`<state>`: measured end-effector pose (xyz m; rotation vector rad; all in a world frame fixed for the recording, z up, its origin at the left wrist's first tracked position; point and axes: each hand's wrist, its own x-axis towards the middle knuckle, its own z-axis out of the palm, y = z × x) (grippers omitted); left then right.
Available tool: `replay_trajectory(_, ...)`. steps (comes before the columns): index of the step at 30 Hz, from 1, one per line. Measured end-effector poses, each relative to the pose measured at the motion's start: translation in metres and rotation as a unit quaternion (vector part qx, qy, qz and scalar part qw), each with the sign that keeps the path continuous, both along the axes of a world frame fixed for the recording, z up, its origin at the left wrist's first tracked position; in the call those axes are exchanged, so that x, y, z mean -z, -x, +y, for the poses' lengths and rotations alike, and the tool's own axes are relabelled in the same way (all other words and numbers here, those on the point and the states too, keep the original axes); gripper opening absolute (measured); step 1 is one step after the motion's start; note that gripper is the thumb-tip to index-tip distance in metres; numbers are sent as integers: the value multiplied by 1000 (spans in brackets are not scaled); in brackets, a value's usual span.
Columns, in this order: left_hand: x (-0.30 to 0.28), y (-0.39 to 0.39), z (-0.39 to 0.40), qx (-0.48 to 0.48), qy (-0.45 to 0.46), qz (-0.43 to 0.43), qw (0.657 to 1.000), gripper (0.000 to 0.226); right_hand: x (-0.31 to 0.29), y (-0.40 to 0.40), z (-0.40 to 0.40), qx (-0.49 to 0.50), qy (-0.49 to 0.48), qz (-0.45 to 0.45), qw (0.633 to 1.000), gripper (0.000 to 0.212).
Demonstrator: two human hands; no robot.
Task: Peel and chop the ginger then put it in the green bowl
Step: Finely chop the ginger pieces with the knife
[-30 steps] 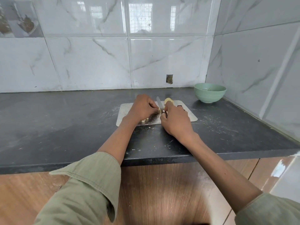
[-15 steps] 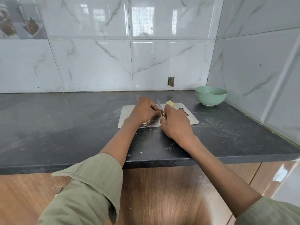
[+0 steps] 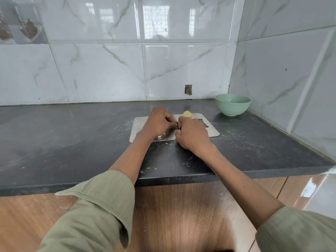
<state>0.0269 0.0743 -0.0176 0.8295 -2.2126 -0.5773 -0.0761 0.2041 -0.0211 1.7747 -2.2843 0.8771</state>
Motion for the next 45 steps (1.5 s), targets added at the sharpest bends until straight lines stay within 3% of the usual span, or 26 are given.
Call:
replay_trajectory(8, 3, 1, -4, -5, 15, 3, 1000, 8, 9, 1, -1, 22, 28, -10, 999, 19)
replay_trajectory(13, 2, 0, -7, 4, 15, -8, 1000, 5, 9, 4, 1, 10, 36, -23, 999, 11)
replay_trajectory(20, 0, -4, -12, 4, 11, -16, 1000, 14, 8, 7, 4, 3, 44, -41, 998, 18)
replay_trajectory(45, 1, -3, -8, 9, 22, -9, 1000, 10, 10, 6, 5, -2, 69, -58, 996, 14)
